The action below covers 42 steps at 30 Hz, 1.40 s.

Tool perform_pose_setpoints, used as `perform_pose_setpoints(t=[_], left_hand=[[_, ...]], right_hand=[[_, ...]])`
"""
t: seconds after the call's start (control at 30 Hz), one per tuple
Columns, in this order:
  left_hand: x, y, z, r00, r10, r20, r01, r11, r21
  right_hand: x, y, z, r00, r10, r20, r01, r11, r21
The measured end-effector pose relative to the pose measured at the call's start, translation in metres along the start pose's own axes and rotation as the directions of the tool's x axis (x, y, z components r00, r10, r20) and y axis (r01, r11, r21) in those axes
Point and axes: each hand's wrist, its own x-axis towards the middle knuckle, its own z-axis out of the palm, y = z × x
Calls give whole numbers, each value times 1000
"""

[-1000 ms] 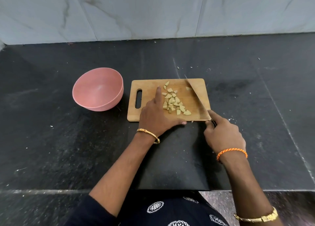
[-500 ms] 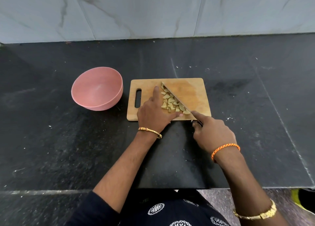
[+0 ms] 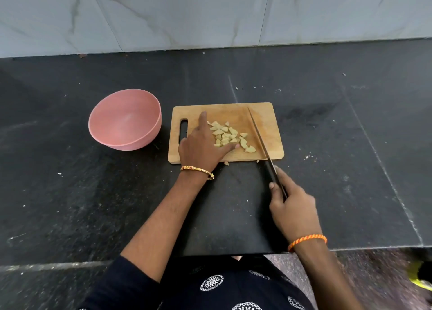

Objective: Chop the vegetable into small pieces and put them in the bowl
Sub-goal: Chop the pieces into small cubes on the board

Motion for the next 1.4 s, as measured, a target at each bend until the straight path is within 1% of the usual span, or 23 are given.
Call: perform_pose_setpoints(t=[0.07,0.1,0.17,0.2,0.27,0.33,0.47,0.53,0.6,0.67,0.73,0.77,0.83,0.9,0.97,1.03,1.1,1.17,1.27,1.4], left_hand=[[2,-1,-1,1000,-2,13,3,1000,-13],[2,-2,-1,1000,-16,20,17,999,-48],[3,-4,-1,997,-76,2,75,975,-208],[4,-6,-1,992,-125,-24,111,944,-311],[6,-11,-2,971,-235,-50,180,850,-496],[8,-21,0,953,-299,-45,207,754,-623],[4,-33,6,942,-335,-26,197,611,-767],[1,-35,6,939,-344,-19,183,544,-819],[-1,-34,5,936,-350,-26,163,498,-852],[-3,-34,4,931,-362,-42,145,474,-868],[-5,-33,2,932,-356,-66,128,493,-860],[-9,-33,0,935,-343,-84,120,532,-838],[-18,-34,-5,949,-287,-133,94,657,-748],[-27,-38,-9,970,-177,-165,37,782,-622],[-33,-41,-13,989,-70,-128,-1,874,-487],[-36,-42,-17,997,-29,-74,1,937,-351],[-36,-43,-21,998,-34,-56,17,963,-271],[-35,-46,-24,998,-48,-33,38,967,-251],[-32,-55,-28,996,-81,27,85,960,-267],[-21,-60,-31,992,-78,95,106,932,-346]], right_hand=[[-7,3,9,1000,5,-12,-4,997,73],[-9,4,12,1000,1,-18,1,996,93],[-9,0,17,1000,-14,-16,15,995,102],[-9,-4,19,1000,-20,-7,20,995,102],[-7,-10,22,999,-40,17,38,995,95],[-6,-18,27,996,-57,62,54,997,49],[-8,-40,36,983,-72,168,66,997,41],[-8,-50,42,977,-86,197,78,996,48],[-7,-57,50,974,-93,209,83,995,53],[-7,-61,60,971,-109,215,99,993,57],[-7,-64,69,965,-125,232,110,991,77],[-7,-66,72,962,-132,240,112,989,95],[-6,-67,73,962,-136,238,102,983,151],[-5,-64,68,970,-150,193,109,972,208],[-2,-58,58,978,-167,123,137,966,220],[5,-52,46,984,-164,71,147,969,200],[17,-46,37,987,-141,78,126,978,169],[28,-44,32,983,-144,114,129,983,128],[37,-41,31,971,-181,153,168,982,91],[37,-44,33,949,-236,210,227,972,69]])
